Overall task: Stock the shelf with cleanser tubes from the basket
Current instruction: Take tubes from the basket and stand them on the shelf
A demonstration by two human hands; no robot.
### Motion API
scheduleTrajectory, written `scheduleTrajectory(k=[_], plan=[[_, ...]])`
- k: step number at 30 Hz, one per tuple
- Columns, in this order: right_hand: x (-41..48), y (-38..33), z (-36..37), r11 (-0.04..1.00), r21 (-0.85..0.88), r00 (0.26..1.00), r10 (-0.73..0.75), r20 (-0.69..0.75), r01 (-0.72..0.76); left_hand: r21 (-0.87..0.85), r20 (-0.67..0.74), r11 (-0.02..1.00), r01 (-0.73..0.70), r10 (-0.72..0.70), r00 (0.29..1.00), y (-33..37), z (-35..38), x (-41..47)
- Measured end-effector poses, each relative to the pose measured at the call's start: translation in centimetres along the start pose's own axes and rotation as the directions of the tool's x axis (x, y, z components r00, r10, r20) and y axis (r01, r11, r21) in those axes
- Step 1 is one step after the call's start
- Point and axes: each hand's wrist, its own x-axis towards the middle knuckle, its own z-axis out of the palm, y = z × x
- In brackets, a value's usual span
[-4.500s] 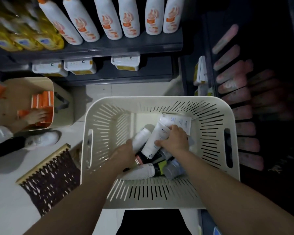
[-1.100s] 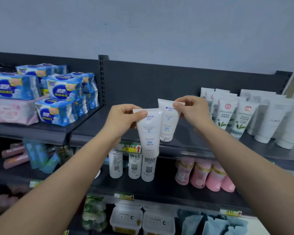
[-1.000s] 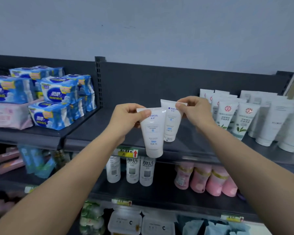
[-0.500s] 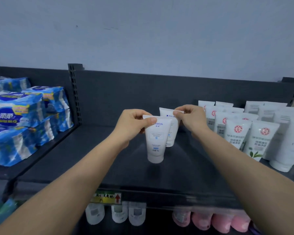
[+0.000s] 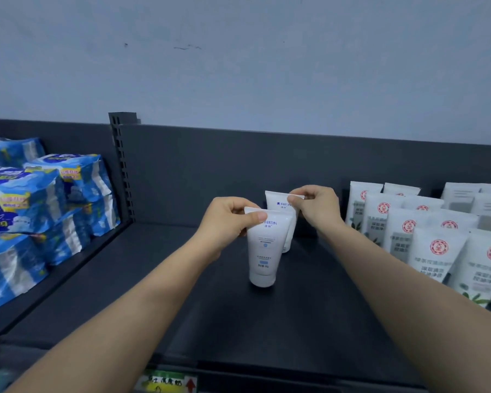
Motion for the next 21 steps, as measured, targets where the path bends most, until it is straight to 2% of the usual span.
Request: scheduleTrajectory(k=[15, 21], plan=[[2.3, 1.3, 1.1, 0.998, 0.019, 0.997, -0.056, 0.043, 0.055, -0.005, -0.018, 1.0, -0.008, 0.008, 1.0, -2.2, 1.3, 3.8], [2.7, 1.8, 1.0, 0.997, 0.07, 0.995, -0.032, 0.089, 0.026, 0.01, -0.059, 1.0, 0.002, -0.001, 0.998, -2.8, 1.9, 5.6]])
